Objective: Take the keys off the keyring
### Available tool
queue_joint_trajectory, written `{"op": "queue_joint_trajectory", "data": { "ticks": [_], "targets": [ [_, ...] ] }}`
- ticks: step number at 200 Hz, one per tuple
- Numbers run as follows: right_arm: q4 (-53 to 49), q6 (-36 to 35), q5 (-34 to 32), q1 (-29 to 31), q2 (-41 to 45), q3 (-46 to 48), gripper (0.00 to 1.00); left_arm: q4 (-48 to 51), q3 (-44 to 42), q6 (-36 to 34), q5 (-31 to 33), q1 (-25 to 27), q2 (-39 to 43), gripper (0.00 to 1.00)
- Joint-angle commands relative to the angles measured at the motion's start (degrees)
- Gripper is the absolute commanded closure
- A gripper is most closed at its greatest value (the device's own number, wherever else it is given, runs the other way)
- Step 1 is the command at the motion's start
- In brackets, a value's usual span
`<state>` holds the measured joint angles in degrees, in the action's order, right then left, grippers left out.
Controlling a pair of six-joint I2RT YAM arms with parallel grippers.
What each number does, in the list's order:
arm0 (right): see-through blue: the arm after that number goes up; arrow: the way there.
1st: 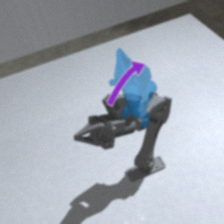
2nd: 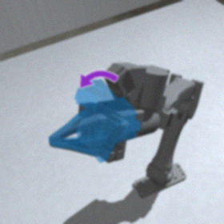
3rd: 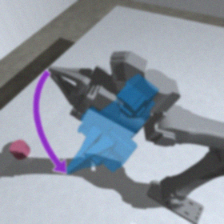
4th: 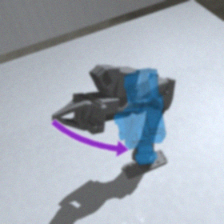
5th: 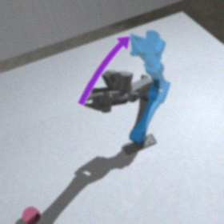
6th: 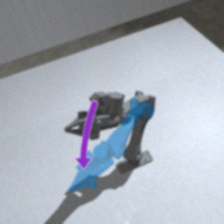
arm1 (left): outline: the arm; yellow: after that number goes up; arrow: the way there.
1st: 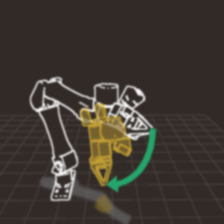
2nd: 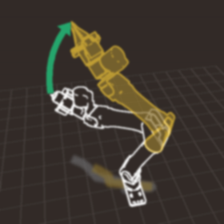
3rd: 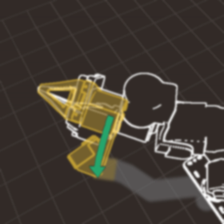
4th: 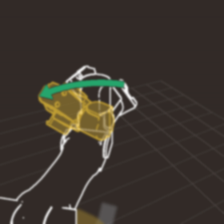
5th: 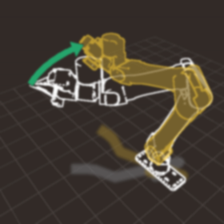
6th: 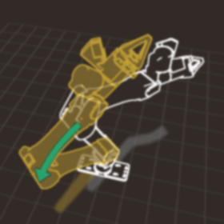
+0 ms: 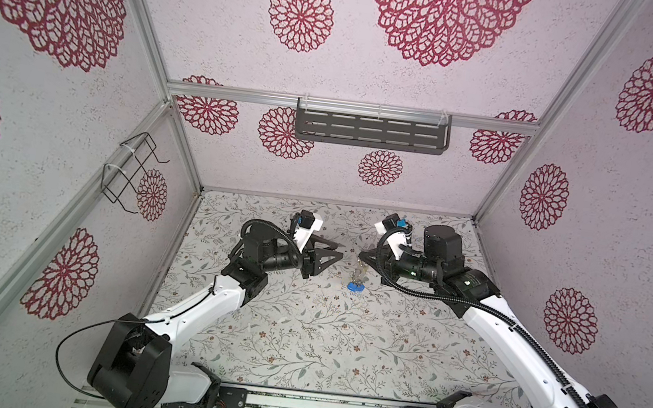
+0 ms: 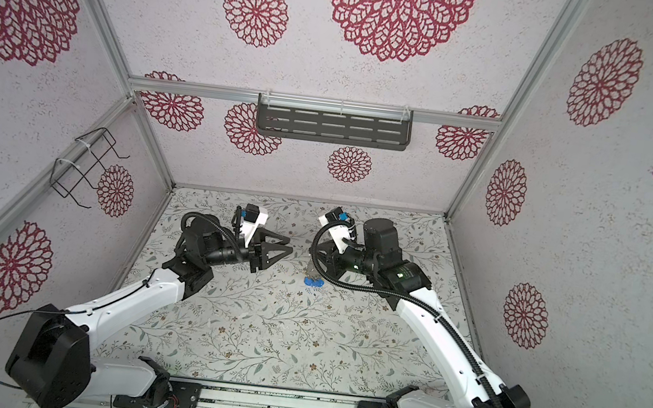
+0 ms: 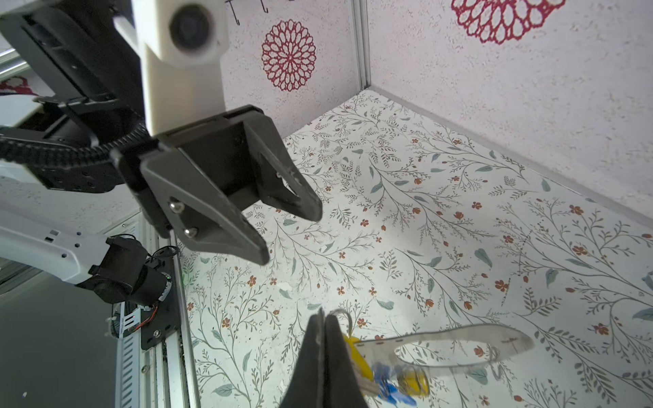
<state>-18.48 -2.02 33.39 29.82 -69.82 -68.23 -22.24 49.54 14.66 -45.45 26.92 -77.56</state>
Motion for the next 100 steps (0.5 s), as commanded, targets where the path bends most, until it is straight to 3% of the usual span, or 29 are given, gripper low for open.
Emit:
{"op": "queue_joint_trajectory", "data": {
  "ticks": [1, 49, 100],
  "targets": [
    [0.22, -1.85, 2.75, -0.1, 1.74, -2.8, 1.0, 4.05, 1.23, -10.25, -3.09, 0.92, -1.07, 0.54],
    [-0.8, -1.71, 4.91, -0.01, 2.14, -3.9, 1.0, 12.05, 6.47, -17.03, -4.18, 1.0, -3.08, 0.52],
    [-0.06, -0.77, 6.67, 0.02, 1.93, -4.24, 1.0, 12.28, 8.71, -16.5, -5.83, 2.28, -5.31, 0.52]
  ]
}}
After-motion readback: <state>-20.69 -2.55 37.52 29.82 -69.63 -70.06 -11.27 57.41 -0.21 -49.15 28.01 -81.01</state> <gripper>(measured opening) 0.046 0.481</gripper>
